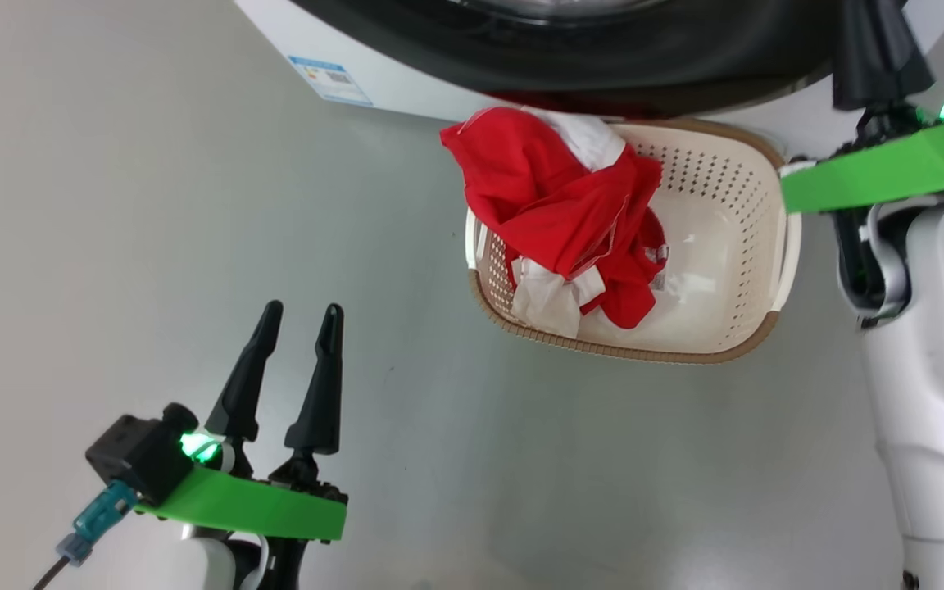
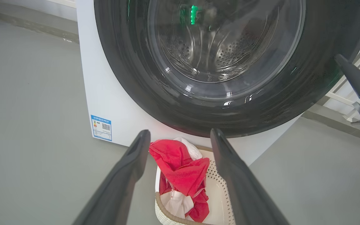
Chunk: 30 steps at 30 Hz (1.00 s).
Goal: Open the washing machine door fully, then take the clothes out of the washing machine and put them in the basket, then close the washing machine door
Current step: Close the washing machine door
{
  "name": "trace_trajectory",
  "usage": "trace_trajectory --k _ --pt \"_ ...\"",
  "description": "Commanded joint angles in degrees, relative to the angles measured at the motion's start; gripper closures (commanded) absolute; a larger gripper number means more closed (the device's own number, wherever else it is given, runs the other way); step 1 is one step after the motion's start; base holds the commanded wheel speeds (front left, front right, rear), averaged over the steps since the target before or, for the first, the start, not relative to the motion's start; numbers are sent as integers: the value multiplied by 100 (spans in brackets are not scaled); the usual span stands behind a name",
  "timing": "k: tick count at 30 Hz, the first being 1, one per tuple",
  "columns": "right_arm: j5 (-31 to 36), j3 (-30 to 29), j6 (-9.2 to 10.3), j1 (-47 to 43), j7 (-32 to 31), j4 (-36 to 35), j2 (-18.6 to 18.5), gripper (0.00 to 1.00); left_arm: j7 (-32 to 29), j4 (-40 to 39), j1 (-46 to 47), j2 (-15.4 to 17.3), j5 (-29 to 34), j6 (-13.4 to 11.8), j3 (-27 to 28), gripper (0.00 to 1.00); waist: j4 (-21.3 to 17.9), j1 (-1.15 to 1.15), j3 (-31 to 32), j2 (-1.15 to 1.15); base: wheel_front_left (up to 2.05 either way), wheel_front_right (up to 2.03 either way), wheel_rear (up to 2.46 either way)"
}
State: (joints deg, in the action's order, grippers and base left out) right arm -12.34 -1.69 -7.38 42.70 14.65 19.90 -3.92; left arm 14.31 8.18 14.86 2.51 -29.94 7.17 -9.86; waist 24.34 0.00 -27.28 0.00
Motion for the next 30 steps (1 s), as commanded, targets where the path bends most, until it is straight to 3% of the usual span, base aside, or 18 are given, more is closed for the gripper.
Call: trace_trajectory --k 1,19,30 --pt "49 32 -11 213 35 -121 92 100 69 -151 107 98 -36 32 157 0 78 0 -117 0 0 0 0" --pt "74 -346 -11 826 35 -59 99 100 69 -147 236 55 -65 32 130 0 132 0 -262 0 0 0 0" --pt "-210 3 -11 -74 35 -119 103 100 69 37 81 180 36 32 252 0 -73 0 250 0 0 0 0"
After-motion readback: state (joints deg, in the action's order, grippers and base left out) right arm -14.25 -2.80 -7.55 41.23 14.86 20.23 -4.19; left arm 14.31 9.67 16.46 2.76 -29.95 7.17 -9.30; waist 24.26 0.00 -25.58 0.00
